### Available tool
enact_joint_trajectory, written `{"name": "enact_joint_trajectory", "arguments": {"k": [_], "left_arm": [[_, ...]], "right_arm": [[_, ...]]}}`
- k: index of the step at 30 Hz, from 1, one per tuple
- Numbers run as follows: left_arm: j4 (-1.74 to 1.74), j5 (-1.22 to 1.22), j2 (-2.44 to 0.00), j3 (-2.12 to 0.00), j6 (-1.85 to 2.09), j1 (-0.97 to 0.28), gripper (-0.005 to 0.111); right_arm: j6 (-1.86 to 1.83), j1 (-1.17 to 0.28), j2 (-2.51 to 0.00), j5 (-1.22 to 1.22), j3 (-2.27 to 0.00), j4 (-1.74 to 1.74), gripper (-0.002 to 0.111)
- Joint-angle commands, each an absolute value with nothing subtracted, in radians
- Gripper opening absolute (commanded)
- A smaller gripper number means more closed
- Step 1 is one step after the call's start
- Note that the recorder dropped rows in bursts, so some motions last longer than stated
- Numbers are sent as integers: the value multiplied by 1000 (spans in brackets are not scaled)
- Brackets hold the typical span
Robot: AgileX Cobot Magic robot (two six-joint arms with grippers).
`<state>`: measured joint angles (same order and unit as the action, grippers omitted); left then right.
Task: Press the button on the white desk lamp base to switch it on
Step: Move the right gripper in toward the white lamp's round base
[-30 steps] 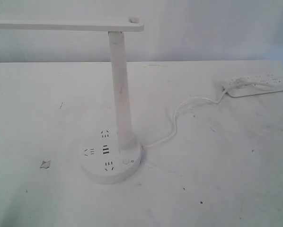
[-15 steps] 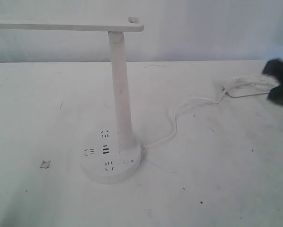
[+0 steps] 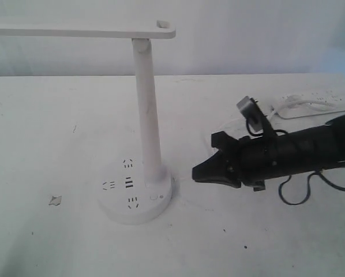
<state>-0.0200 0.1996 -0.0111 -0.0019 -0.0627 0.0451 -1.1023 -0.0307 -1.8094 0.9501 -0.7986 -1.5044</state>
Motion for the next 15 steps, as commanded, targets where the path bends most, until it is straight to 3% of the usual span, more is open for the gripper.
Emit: {"name": "enact_joint_trajectory", "arguments": {"k": [1,15], "left_arm": [[-16,197,-12,0,-63,47,0],[-16,197,-12,0,-63,47,0]], "right_arm": [[-1125,-125,-1877,939,-863,-1512,0],[-1125,-248,-1945,754,-946,-1535,0]]}}
